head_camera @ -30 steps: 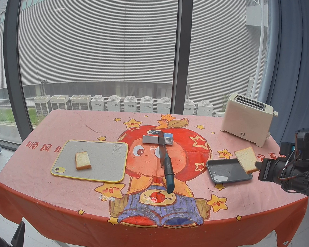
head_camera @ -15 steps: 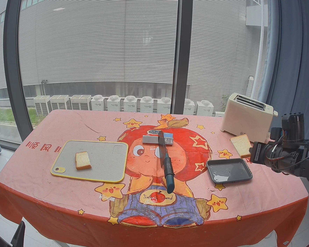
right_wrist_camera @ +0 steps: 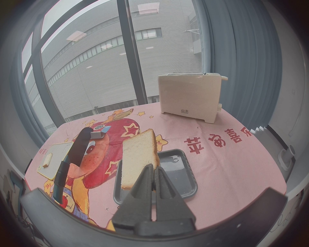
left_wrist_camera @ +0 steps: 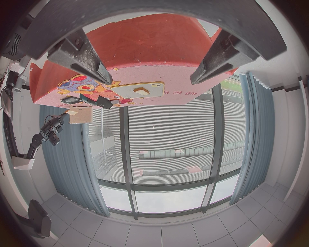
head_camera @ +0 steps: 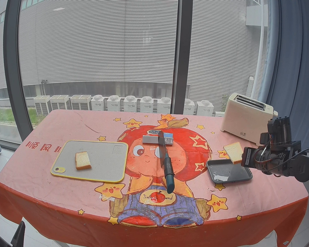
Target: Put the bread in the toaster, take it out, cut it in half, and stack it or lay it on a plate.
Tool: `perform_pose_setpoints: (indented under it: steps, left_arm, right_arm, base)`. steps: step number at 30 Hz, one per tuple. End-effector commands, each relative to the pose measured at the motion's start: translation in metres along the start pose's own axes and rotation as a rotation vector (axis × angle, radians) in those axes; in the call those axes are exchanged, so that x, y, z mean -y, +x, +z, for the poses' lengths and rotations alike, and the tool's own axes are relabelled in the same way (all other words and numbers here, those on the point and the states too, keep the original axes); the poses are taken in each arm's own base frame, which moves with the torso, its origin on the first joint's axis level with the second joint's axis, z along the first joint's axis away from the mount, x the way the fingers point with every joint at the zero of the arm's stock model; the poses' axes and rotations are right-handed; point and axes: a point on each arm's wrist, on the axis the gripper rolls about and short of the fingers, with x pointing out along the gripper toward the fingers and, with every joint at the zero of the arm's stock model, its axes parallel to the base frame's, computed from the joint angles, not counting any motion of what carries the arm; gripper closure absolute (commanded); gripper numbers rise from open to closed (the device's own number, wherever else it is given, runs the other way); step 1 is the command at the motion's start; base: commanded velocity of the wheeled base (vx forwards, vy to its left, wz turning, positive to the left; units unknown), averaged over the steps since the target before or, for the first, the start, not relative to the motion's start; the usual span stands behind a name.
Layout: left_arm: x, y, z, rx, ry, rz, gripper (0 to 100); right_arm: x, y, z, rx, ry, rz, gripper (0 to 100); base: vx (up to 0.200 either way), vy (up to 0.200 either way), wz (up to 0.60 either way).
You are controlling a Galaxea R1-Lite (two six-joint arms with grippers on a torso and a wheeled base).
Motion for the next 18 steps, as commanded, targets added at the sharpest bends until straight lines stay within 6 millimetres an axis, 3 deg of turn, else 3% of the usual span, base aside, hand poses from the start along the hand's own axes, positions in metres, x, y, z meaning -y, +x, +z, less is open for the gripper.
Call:
perform_pose_setpoints:
  steps: [1, 18]
  left_arm:
    - [0.0, 0.0, -0.005, 0.0, 0.0, 0.0, 0]
    - [0.0, 0.0, -0.005, 0.0, 0.0, 0.0, 0]
  right_arm:
    - [0.0, 0.004, -0.004, -0.019, -0.006, -0.005, 100]
    - [0.004, 0.016, -0.02, -0.082, -0.015, -0.043, 100]
  base:
    - [0.0, 0.0, 0.0]
    - [0.0, 0.0, 0.0]
